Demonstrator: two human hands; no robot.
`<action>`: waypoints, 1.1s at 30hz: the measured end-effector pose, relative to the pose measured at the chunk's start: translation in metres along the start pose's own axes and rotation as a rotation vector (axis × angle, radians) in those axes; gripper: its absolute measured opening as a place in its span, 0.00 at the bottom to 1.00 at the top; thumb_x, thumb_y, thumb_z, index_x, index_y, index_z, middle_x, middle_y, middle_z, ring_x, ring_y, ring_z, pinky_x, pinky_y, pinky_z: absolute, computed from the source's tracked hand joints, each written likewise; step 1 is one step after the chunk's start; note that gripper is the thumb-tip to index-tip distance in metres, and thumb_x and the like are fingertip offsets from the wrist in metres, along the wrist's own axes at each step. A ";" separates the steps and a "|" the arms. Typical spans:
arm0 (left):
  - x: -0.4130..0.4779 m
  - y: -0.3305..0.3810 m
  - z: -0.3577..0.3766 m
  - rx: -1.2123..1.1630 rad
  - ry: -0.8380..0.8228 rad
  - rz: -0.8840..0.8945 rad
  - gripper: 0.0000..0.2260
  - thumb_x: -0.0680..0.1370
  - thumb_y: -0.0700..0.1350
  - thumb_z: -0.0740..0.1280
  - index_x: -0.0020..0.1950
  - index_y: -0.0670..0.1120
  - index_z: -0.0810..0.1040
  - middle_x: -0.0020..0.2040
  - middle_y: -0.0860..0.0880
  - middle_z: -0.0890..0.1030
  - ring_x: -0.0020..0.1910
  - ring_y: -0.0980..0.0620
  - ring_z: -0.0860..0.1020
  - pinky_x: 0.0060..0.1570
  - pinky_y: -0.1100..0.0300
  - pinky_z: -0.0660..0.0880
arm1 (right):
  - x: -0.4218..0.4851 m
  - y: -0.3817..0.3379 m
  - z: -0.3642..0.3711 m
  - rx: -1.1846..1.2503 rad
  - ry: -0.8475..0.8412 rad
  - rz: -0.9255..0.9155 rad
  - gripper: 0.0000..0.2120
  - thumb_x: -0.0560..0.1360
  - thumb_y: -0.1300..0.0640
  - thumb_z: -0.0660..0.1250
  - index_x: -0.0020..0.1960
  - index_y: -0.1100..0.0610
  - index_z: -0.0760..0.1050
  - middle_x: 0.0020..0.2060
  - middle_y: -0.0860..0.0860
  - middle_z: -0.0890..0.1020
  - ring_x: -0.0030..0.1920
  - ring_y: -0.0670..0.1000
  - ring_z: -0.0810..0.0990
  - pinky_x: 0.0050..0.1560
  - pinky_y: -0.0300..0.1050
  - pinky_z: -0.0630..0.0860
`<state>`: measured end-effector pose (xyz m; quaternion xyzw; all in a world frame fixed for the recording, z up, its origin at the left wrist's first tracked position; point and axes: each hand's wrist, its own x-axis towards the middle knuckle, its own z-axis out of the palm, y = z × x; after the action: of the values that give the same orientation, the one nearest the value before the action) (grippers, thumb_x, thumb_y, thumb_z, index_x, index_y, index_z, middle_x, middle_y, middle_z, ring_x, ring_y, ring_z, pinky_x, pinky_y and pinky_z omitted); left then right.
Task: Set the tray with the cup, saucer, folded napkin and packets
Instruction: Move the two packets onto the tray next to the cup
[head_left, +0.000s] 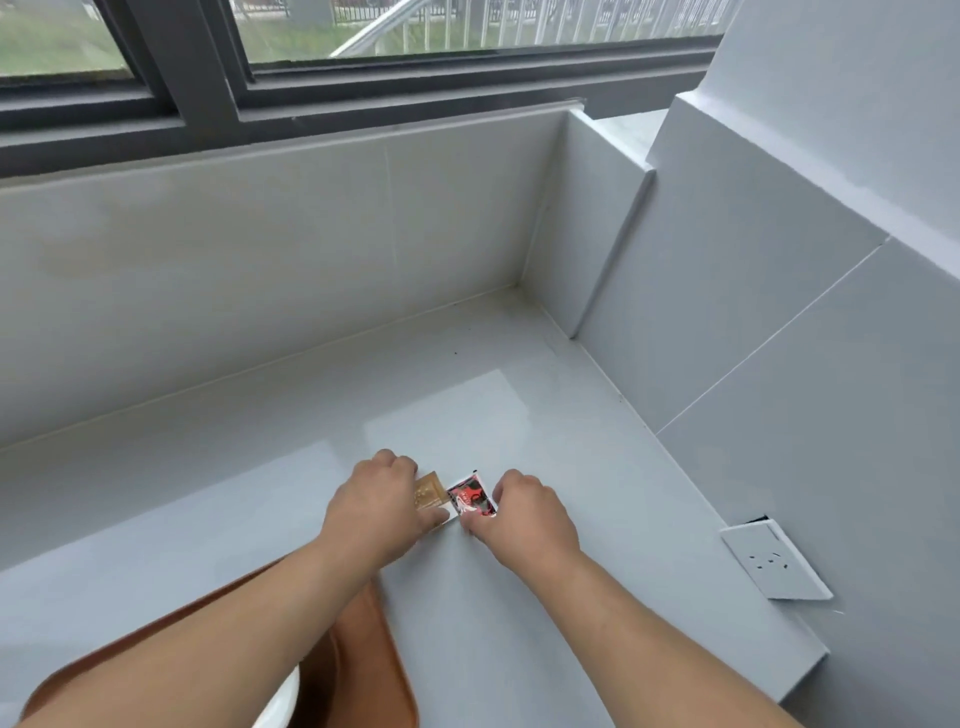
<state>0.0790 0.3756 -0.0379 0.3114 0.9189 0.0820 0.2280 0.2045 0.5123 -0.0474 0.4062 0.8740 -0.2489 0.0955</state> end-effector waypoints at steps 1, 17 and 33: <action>0.002 0.001 0.002 -0.005 0.006 -0.003 0.28 0.72 0.65 0.72 0.64 0.50 0.76 0.60 0.50 0.75 0.62 0.47 0.74 0.55 0.51 0.77 | 0.001 -0.001 0.001 -0.014 0.004 -0.013 0.26 0.69 0.36 0.74 0.55 0.54 0.75 0.52 0.51 0.79 0.55 0.55 0.78 0.48 0.48 0.77; -0.013 -0.036 -0.026 -0.205 -0.099 0.018 0.08 0.79 0.54 0.68 0.45 0.51 0.77 0.41 0.53 0.81 0.43 0.51 0.79 0.40 0.53 0.74 | 0.002 -0.025 -0.007 0.262 -0.079 -0.016 0.07 0.73 0.57 0.68 0.43 0.51 0.70 0.38 0.48 0.78 0.35 0.51 0.75 0.33 0.45 0.70; -0.051 -0.132 -0.054 -0.224 -0.090 -0.056 0.05 0.75 0.52 0.75 0.43 0.57 0.79 0.42 0.57 0.82 0.45 0.55 0.80 0.42 0.57 0.76 | -0.021 -0.133 0.021 0.098 -0.350 -0.355 0.14 0.75 0.62 0.63 0.46 0.45 0.82 0.39 0.45 0.82 0.33 0.48 0.78 0.28 0.40 0.71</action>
<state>0.0186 0.2396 -0.0100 0.2617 0.9011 0.1638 0.3045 0.1166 0.4151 -0.0104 0.2010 0.8888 -0.3703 0.1804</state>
